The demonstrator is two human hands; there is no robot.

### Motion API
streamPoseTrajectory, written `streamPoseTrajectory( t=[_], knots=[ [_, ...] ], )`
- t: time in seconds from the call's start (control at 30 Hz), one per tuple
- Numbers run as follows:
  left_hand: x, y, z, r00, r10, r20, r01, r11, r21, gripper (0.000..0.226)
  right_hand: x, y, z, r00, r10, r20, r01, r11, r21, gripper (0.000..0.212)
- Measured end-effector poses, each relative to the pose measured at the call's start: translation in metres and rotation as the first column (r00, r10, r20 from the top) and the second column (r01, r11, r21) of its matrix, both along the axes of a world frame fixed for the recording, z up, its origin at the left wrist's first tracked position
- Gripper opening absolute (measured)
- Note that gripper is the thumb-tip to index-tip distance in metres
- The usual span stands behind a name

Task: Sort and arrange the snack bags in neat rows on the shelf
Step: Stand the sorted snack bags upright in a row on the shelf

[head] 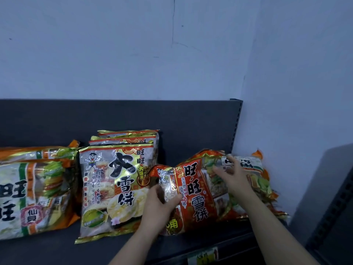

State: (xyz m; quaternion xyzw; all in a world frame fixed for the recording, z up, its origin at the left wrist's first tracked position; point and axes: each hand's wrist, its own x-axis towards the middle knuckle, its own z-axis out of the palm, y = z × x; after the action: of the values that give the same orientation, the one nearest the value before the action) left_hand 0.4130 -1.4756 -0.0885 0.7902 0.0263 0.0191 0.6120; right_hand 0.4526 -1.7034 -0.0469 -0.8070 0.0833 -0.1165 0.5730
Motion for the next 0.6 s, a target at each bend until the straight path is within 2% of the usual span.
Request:
streamPoseTrajectory(
  t=[0.07, 0.17, 0.23, 0.33, 0.47, 0.6],
  knots=[
    [-0.004, 0.000, -0.008, 0.999, -0.037, 0.006, 0.037, 0.999, -0.012, 0.088, -0.010, 0.001, -0.011, 0.999, 0.027, -0.041, -0.027, 1.000, 0.003, 0.097],
    [-0.010, -0.002, -0.020, 0.993, -0.117, -0.028, 0.116, 0.992, -0.044, 0.101, -0.025, 0.000, -0.028, 0.980, 0.073, -0.187, -0.072, 0.997, 0.014, 0.121],
    [-0.013, -0.005, -0.026, 0.992, -0.129, -0.015, 0.129, 0.992, -0.017, 0.106, -0.032, -0.002, -0.039, 0.965, 0.119, -0.232, -0.113, 0.993, 0.038, 0.117],
    [-0.016, -0.011, -0.025, 0.994, -0.095, 0.045, 0.094, 0.995, 0.020, 0.101, -0.042, -0.002, -0.045, 0.973, 0.115, -0.201, -0.115, 0.993, 0.012, 0.104],
    [-0.020, -0.007, -0.017, 0.989, -0.017, 0.145, 0.016, 1.000, 0.005, 0.097, -0.058, 0.006, -0.029, 0.996, 0.071, -0.059, -0.066, 0.995, 0.075, 0.084],
    [-0.035, 0.009, 0.005, 0.958, 0.021, 0.286, -0.020, 1.000, -0.007, 0.095, -0.076, 0.023, -0.012, 0.996, -0.014, 0.086, 0.011, 0.999, 0.037, 0.097]
  ],
)
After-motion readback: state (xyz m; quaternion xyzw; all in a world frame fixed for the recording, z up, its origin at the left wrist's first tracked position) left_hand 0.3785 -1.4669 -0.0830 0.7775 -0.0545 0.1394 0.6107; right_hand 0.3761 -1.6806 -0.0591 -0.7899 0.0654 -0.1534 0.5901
